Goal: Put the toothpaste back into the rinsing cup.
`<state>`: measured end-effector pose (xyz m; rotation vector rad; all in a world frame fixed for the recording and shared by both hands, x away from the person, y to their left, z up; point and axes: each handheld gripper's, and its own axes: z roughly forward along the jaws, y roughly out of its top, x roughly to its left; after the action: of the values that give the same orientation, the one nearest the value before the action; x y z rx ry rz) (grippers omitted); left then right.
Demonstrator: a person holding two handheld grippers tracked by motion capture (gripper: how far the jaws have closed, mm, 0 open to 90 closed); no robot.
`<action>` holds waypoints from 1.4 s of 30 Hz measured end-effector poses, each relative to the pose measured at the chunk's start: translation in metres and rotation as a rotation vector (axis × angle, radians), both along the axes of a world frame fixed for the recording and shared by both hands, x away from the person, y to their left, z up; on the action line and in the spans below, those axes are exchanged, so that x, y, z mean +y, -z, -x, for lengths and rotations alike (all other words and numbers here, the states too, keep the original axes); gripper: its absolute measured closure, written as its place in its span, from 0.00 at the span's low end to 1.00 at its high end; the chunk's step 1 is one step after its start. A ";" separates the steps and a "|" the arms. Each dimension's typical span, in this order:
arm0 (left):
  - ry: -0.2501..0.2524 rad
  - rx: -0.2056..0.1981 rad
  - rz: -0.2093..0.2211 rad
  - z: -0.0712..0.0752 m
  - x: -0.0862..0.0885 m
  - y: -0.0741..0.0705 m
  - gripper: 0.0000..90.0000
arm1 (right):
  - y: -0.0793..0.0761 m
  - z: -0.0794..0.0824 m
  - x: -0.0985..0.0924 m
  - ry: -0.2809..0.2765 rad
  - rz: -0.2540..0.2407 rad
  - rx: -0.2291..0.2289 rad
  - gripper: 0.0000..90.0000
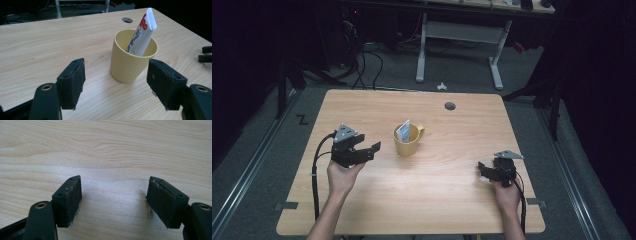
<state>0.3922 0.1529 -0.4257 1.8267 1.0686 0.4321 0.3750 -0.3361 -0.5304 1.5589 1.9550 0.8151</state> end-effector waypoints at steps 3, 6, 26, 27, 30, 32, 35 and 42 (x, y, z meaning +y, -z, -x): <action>-0.003 0.005 0.000 0.001 0.002 0.002 0.35 | 0.000 0.000 0.000 0.001 0.002 0.001 0.31; -0.009 0.005 0.004 0.002 0.004 0.004 0.35 | 0.000 0.000 0.000 0.000 0.001 0.001 0.31; -0.033 0.011 0.002 0.009 0.012 0.015 0.36 | 0.000 0.000 0.000 0.001 0.002 0.001 0.31; -0.034 0.012 -0.004 0.010 0.012 0.016 0.36 | 0.000 0.000 0.000 0.001 0.001 0.001 0.31; -0.034 0.023 -0.005 0.010 0.012 0.019 0.36 | 0.000 0.000 0.000 0.001 0.001 0.001 0.31; -0.033 0.026 -0.006 0.010 0.012 0.020 0.36 | 0.000 0.000 0.000 0.001 0.001 0.001 0.31; -0.034 0.027 -0.004 0.011 0.013 0.021 0.36 | 0.000 0.000 0.000 0.001 0.001 0.001 0.31; -0.035 0.039 -0.009 0.012 0.014 0.025 0.36 | 0.000 0.000 0.000 0.001 0.002 0.001 0.31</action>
<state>0.3798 0.1673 -0.4510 1.8339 1.1281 0.4239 0.3749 -0.3361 -0.5303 1.5594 1.9552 0.8124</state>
